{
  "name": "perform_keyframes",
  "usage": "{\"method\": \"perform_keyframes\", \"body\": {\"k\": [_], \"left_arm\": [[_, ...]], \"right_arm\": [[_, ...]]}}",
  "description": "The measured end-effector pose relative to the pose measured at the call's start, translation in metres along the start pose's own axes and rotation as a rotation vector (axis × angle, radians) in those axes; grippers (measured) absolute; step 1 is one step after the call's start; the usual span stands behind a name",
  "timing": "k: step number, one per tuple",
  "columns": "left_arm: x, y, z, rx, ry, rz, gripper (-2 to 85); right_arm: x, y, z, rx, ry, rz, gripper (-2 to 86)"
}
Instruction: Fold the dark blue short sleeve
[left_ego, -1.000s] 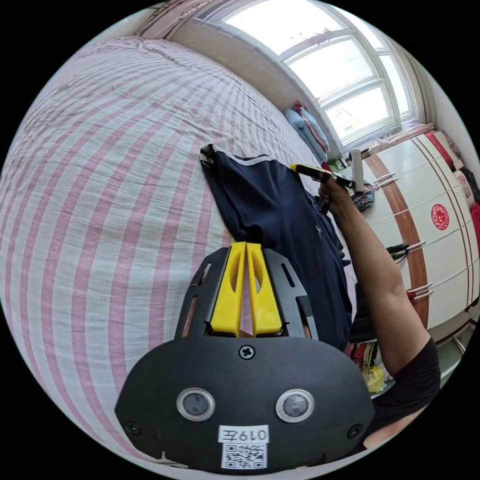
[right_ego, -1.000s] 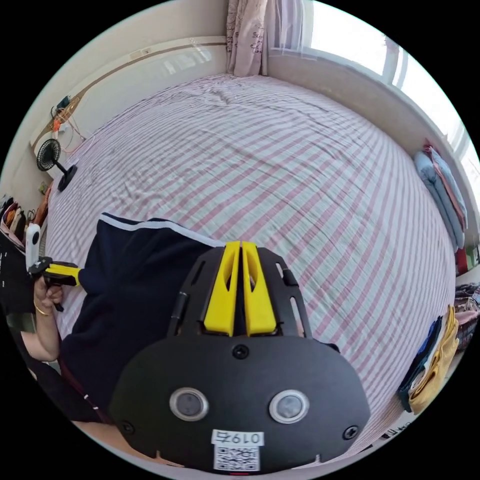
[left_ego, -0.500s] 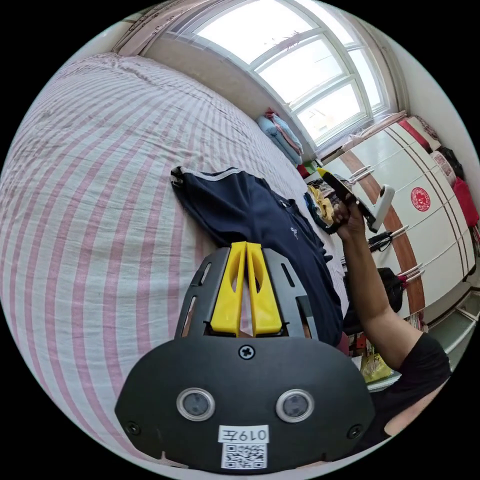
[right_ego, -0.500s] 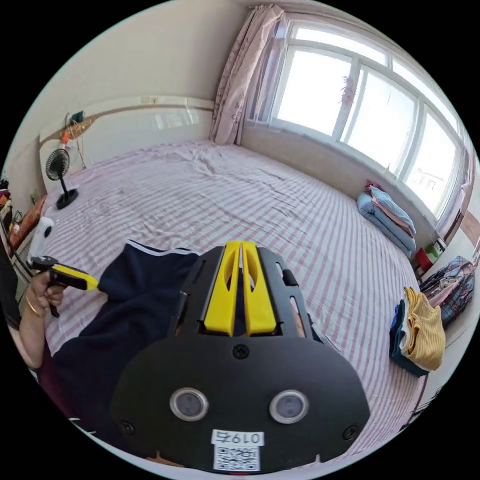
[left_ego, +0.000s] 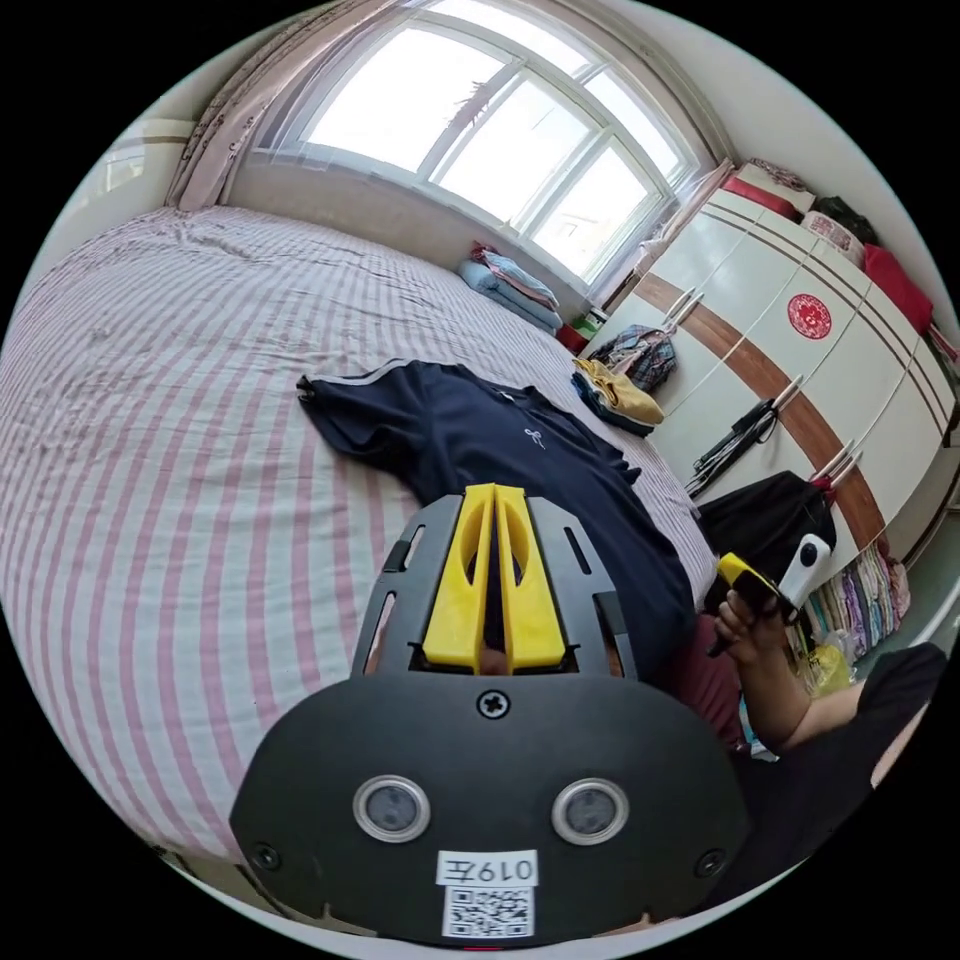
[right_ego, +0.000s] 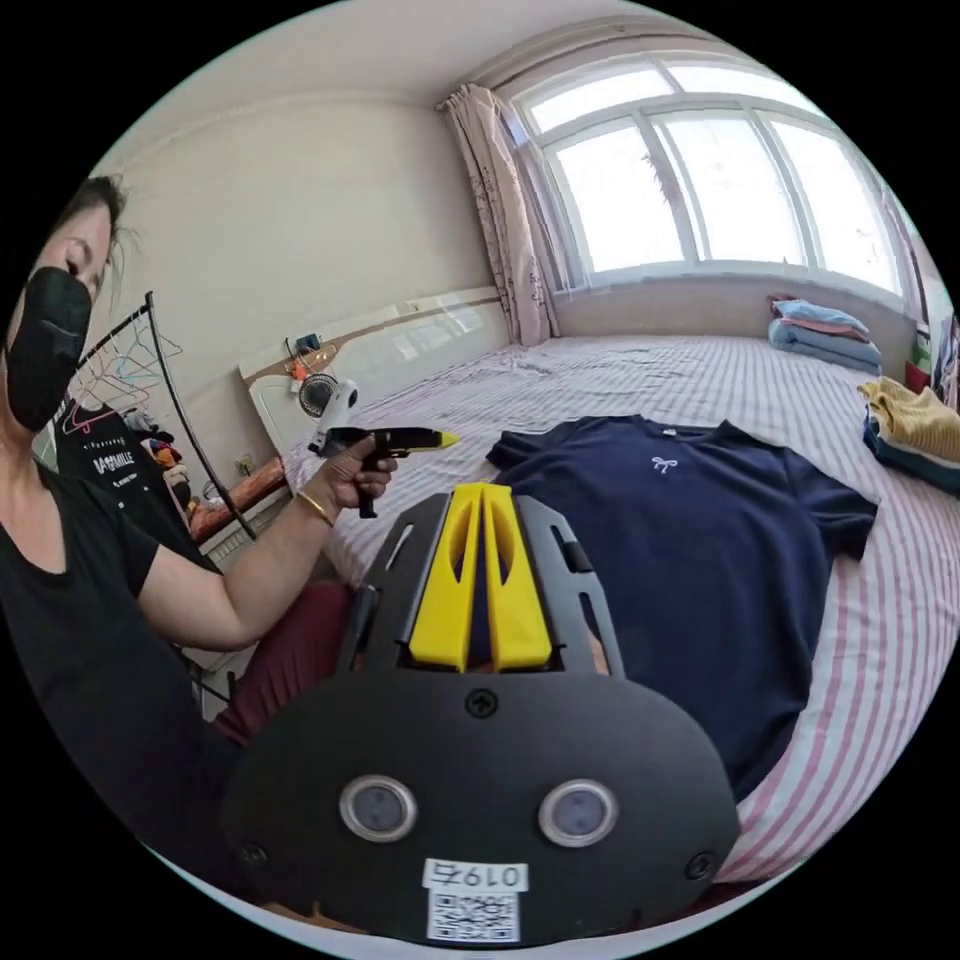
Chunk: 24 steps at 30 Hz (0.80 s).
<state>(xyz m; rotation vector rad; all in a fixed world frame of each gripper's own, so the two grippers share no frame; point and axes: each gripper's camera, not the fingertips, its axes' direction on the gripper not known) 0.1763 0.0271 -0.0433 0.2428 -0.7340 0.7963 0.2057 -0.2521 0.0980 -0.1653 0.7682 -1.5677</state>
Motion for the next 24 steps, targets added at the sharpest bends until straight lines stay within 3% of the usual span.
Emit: {"method": "perform_keyframes", "body": {"k": [4, 7, 14, 20, 24], "left_arm": [[0.016, 0.072, 0.015, -0.104, -0.171, -0.028, 2.1], [0.011, 0.106, 0.017, -0.080, -0.114, -0.093, 3.7], [0.002, 0.142, 0.051, -0.156, -0.123, -0.151, 11.7], [-0.030, 0.174, 0.065, -0.130, -0.084, -0.275, 11.6], [-0.046, 0.182, 0.075, -0.127, -0.087, -0.296, 11.2]], "right_arm": [[0.007, 0.027, -0.006, 0.014, -0.066, 0.034, 3.4], [-0.002, 0.041, 0.017, -0.089, 0.031, -0.010, 10.8], [-0.014, 0.091, 0.042, -0.272, 0.169, -0.170, 11.3], [-0.057, 0.156, 0.032, -0.275, 0.295, -0.417, 9.9], [-0.086, 0.199, 0.070, -0.296, 0.488, -0.620, 8.5]]}}
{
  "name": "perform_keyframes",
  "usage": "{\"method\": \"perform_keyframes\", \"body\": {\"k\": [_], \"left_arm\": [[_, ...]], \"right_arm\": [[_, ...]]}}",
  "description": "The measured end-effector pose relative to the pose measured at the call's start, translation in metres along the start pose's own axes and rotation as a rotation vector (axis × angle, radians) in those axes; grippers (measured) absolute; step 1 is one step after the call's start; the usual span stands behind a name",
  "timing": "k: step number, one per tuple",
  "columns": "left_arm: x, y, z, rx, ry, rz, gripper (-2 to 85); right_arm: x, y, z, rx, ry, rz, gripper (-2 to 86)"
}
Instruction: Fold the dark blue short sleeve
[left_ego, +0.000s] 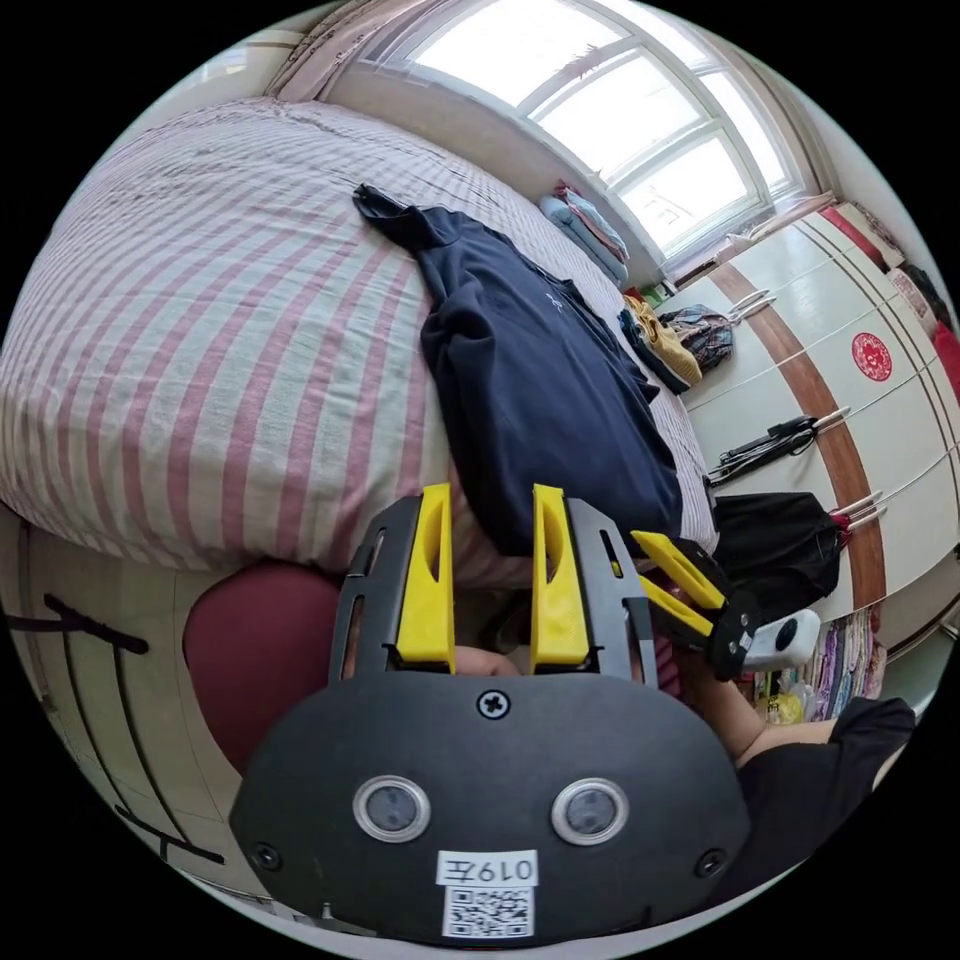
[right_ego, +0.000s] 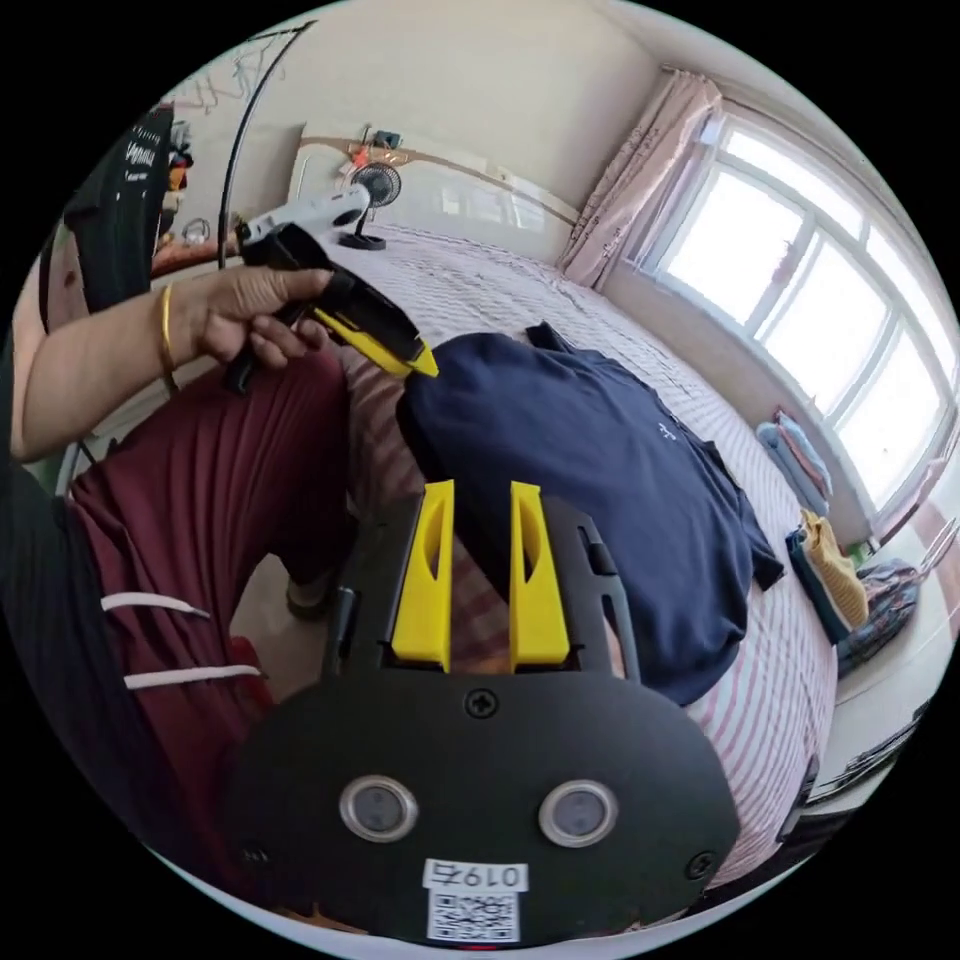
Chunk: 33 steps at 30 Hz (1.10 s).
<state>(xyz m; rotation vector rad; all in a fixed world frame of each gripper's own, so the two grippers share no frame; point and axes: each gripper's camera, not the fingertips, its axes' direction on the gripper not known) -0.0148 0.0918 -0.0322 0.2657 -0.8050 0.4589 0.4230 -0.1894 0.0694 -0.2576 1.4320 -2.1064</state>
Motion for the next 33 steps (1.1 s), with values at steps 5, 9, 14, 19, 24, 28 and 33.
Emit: {"method": "perform_keyframes", "body": {"k": [5, 9, 14, 19, 24, 28, 33], "left_arm": [[-0.011, 0.015, 0.014, 0.012, -0.052, 0.026, 10.8], [-0.021, 0.029, 0.022, 0.042, -0.001, 0.057, 10.7], [-0.031, 0.051, 0.050, 0.003, 0.062, 0.097, 10.6], [0.008, 0.088, 0.089, 0.003, -0.263, 0.369, 9.1], [0.050, 0.148, 0.150, 0.050, -0.622, 0.815, 9.4], [0.047, 0.181, 0.204, 0.048, -0.801, 1.006, 9.7], [0.028, 0.191, 0.231, 0.057, -0.831, 1.010, 8.7]], "right_arm": [[-0.044, 0.010, 0.028, -0.018, 0.152, -0.178, 7.0], [-0.066, 0.023, 0.043, -0.023, 0.204, -0.287, 6.5], [-0.073, 0.042, 0.057, -0.049, 0.250, -0.313, 7.2], [-0.063, 0.061, 0.069, -0.065, 0.245, -0.229, 5.0], [-0.037, 0.070, 0.073, -0.080, 0.154, -0.073, 6.0], [-0.029, 0.080, 0.081, -0.086, 0.164, -0.059, 6.2], [-0.028, 0.090, 0.085, -0.064, 0.180, -0.053, 2.0]]}}
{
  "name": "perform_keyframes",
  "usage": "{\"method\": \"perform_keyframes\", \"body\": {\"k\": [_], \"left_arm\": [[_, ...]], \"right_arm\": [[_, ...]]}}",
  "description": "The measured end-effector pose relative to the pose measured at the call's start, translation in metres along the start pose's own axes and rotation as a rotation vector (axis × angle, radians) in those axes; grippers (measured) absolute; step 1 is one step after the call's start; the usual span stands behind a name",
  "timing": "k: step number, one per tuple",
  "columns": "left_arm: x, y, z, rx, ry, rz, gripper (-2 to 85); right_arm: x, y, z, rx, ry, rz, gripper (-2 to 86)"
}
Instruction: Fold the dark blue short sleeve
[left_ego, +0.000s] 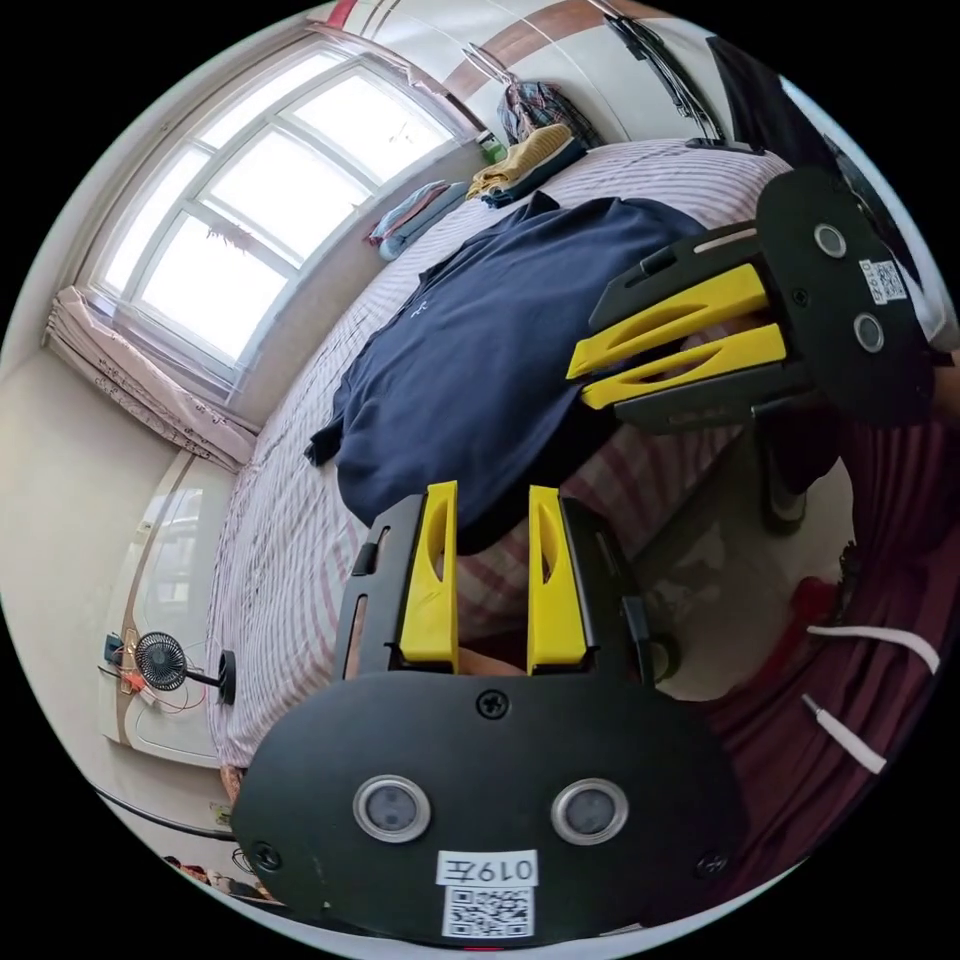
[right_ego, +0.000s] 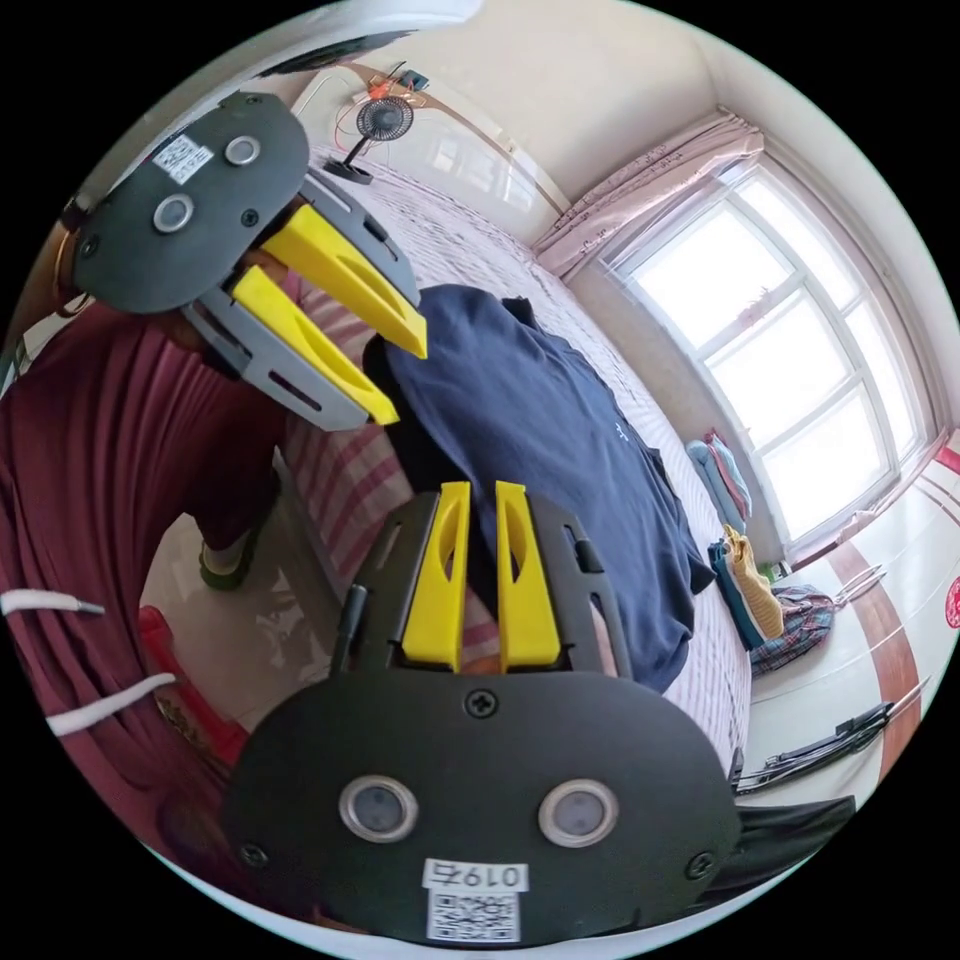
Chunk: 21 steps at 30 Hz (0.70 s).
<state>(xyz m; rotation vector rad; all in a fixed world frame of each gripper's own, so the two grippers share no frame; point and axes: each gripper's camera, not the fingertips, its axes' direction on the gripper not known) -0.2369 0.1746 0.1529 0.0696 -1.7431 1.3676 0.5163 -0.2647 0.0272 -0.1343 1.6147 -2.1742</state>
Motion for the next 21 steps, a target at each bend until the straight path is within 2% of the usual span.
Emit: {"method": "perform_keyframes", "body": {"k": [9, 21], "left_arm": [[0.029, 0.027, 0.034, -0.005, -0.103, -0.015, 2.5], [0.055, 0.057, 0.049, 0.032, -0.068, -0.024, 1.0]], "right_arm": [[0.010, 0.011, 0.004, 0.012, -0.031, 0.029, -0.8], [0.028, 0.021, -0.011, 0.022, -0.091, 0.043, -0.9]]}}
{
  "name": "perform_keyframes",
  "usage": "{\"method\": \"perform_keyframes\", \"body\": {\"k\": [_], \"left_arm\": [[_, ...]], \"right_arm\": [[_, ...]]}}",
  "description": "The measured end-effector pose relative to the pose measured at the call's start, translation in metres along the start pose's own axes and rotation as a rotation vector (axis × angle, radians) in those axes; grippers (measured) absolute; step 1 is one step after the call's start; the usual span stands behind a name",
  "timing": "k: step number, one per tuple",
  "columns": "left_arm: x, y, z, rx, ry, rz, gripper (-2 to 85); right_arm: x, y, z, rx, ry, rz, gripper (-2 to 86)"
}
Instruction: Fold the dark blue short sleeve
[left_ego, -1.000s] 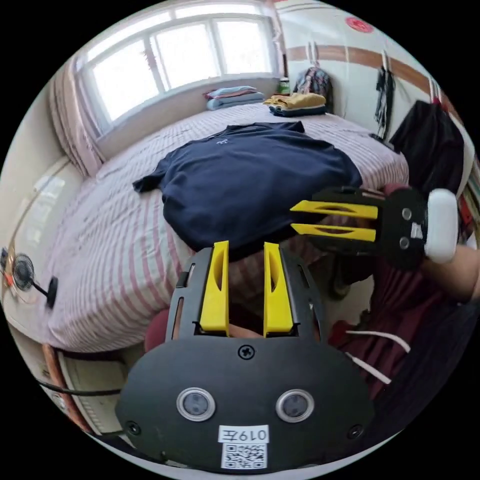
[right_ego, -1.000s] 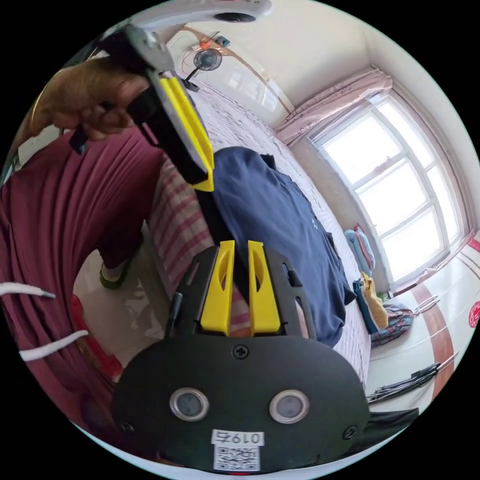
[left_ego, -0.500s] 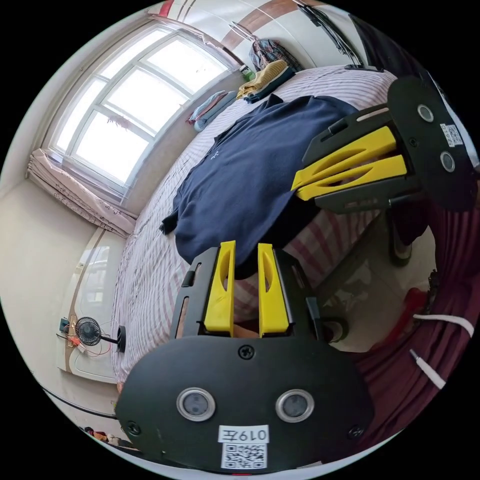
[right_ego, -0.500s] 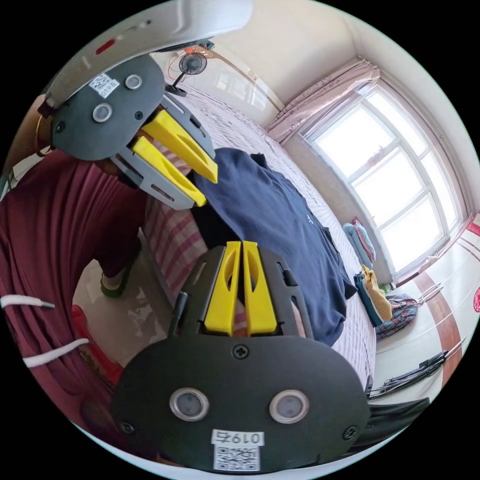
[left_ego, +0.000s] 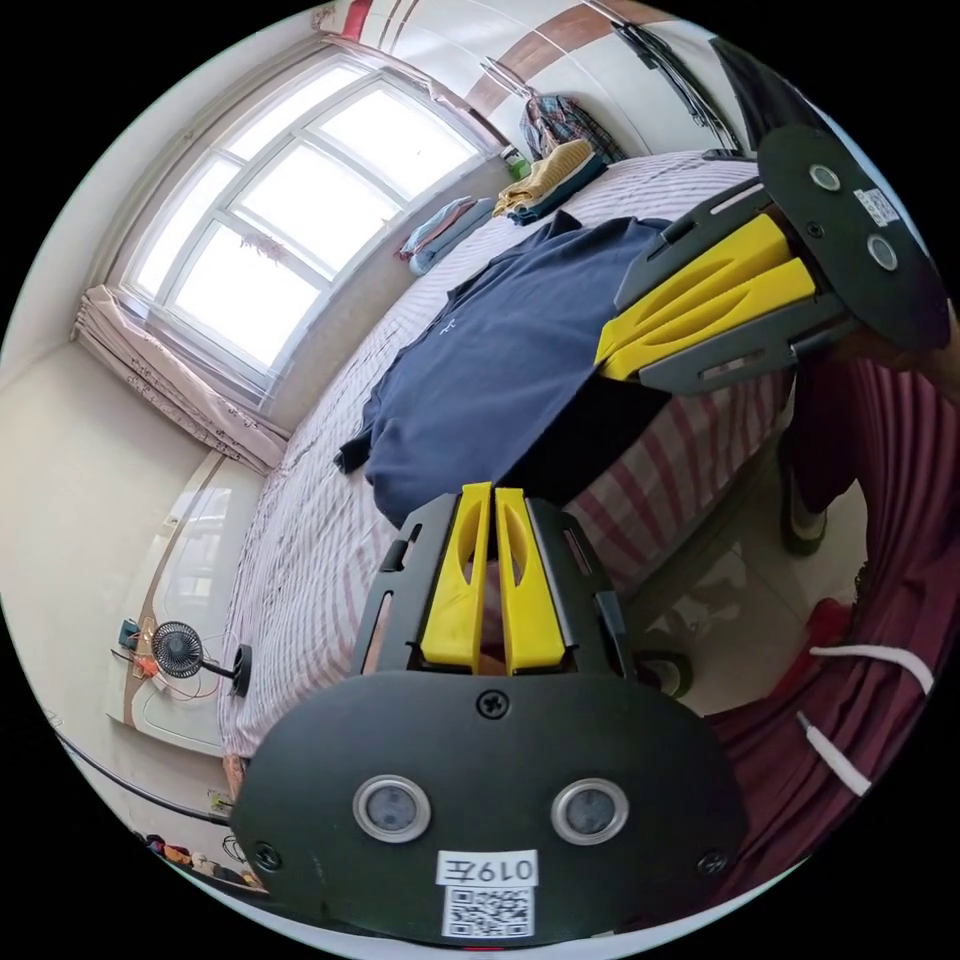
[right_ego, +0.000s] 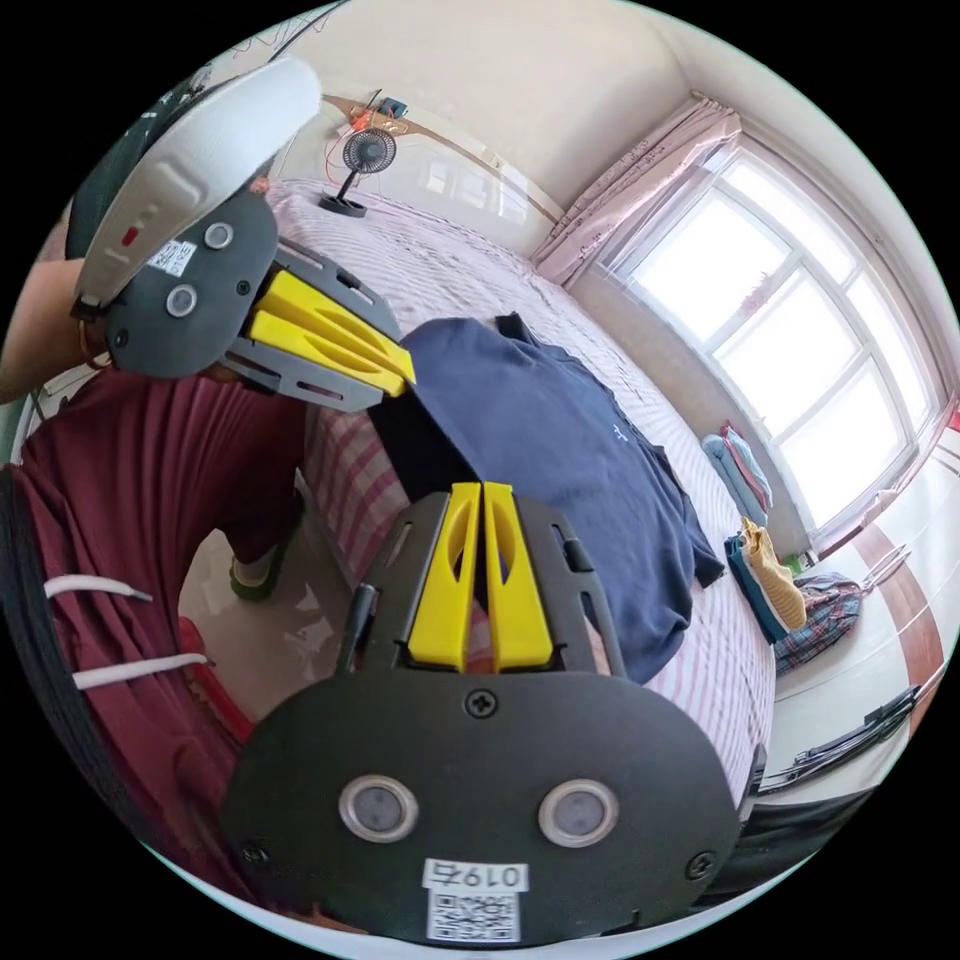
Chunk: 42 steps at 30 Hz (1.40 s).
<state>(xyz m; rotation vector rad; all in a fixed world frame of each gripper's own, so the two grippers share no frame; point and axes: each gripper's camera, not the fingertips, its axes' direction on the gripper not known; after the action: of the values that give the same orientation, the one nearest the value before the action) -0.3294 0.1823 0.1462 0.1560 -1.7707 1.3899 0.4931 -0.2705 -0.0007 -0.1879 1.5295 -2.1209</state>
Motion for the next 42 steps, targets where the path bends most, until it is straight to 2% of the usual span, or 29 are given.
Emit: {"method": "perform_keyframes", "body": {"k": [6, 10, 13, 24, 28, 42], "left_arm": [[0.013, 0.012, 0.021, -0.036, -0.013, 0.029, 0.9], [0.009, 0.010, 0.027, -0.042, -0.010, 0.030, 0.8], [0.002, 0.012, 0.031, -0.043, 0.008, 0.018, 0.8], [-0.019, 0.009, 0.029, -0.053, 0.019, -0.026, 0.6], [-0.022, 0.003, 0.023, -0.055, 0.005, -0.013, 0.5], [-0.027, -0.019, -0.009, -0.082, -0.016, 0.125, 0.7]], "right_arm": [[-0.027, -0.003, 0.015, -0.014, 0.038, -0.061, 0.5], [-0.040, -0.007, 0.006, -0.004, 0.101, -0.093, 7.4], [-0.045, 0.001, -0.002, -0.039, 0.142, -0.132, 8.7], [-0.042, 0.011, -0.011, -0.174, 0.259, -0.156, 7.5], [-0.046, -0.003, -0.015, -0.189, 0.326, -0.156, 1.4], [-0.053, -0.045, -0.057, -0.235, 0.294, -0.259, -0.8]]}}
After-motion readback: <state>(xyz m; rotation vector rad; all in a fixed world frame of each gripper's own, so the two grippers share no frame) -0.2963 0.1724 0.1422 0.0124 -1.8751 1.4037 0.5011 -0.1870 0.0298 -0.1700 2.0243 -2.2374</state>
